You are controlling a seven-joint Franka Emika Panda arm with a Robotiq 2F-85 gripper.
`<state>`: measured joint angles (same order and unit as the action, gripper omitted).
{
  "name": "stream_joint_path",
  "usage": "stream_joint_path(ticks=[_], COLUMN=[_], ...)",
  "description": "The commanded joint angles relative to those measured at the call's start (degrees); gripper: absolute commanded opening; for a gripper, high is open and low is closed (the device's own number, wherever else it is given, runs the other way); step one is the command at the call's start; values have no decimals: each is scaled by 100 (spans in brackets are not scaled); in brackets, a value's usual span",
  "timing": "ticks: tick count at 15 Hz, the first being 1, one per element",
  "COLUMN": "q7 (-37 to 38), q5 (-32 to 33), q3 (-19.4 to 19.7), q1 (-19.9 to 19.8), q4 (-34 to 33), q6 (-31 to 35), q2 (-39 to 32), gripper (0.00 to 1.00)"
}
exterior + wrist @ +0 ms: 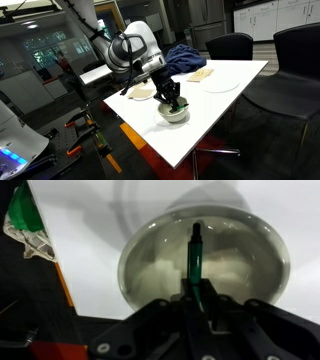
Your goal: Take the pen out of the bowl and put it on the table
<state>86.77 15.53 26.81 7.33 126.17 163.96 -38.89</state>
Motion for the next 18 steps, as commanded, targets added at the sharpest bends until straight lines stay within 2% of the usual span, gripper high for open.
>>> stream_joint_path(ticks=[1,8,11,13,16,18], q7=[-88,-6,-143,-319,-863,-1282], q5=[48,615,836,889,804,623], q3=[538,2180,2611,2627,2200,2026], q1=[578,2203,2614,2629,2288,2224], q4=[180,663,728,683,606,615], q6=[84,217,157,88,-17,-109], q2=[206,963,1429,1792,2353,2666], gripper=[3,3,3,3,3,3])
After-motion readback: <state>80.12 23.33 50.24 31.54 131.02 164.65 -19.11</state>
